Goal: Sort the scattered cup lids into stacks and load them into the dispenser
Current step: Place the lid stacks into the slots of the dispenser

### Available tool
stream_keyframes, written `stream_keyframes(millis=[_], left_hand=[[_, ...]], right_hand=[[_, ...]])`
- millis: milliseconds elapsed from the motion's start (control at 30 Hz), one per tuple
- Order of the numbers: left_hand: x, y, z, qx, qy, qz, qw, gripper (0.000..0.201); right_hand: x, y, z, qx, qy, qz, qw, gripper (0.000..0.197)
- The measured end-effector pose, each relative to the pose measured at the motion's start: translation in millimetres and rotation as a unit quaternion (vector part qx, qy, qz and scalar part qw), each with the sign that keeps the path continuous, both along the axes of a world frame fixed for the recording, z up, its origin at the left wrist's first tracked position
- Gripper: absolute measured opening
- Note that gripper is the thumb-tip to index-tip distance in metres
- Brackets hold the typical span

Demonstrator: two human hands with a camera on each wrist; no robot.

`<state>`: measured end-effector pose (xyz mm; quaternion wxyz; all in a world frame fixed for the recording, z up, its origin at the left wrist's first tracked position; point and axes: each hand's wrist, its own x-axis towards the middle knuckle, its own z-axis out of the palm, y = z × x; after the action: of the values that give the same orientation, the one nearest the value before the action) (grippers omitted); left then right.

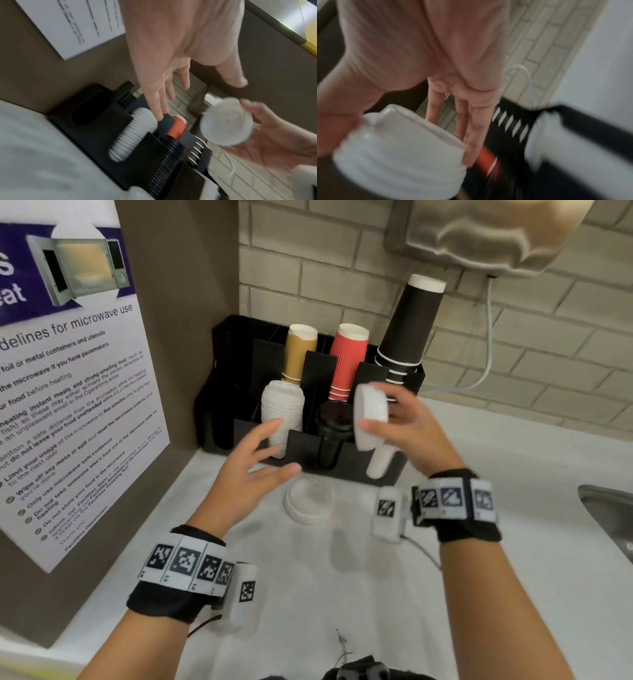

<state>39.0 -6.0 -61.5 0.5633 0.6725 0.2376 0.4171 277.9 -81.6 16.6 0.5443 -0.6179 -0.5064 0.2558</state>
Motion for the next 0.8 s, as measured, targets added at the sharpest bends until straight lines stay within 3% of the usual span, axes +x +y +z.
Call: stream_keyframes(millis=[67, 167, 367, 800], left_hand=[[-9, 6, 0, 0.005, -0.003, 0.047, 0.999, 0.052], [-20, 10, -1, 0.01, 0.006, 0.081, 0.997, 0.045], [-26, 7, 1, -0.001, 0.018, 0.081, 0.997, 0.045], [-24, 5, -2, 0.0, 0.038, 0.069, 0.997, 0.041]], right_hand=[[33, 8, 12, -0.015, -0.055, -0.06, 0.997, 0.056], [71, 24, 17, -0.079, -0.162, -0.123, 0.976, 0.06], [88, 46, 0, -0.198, -0.313, -0.097, 0.924, 0.067], [66, 59, -8, -0.314, -0.398, -0.084, 0.858, 0.081]])
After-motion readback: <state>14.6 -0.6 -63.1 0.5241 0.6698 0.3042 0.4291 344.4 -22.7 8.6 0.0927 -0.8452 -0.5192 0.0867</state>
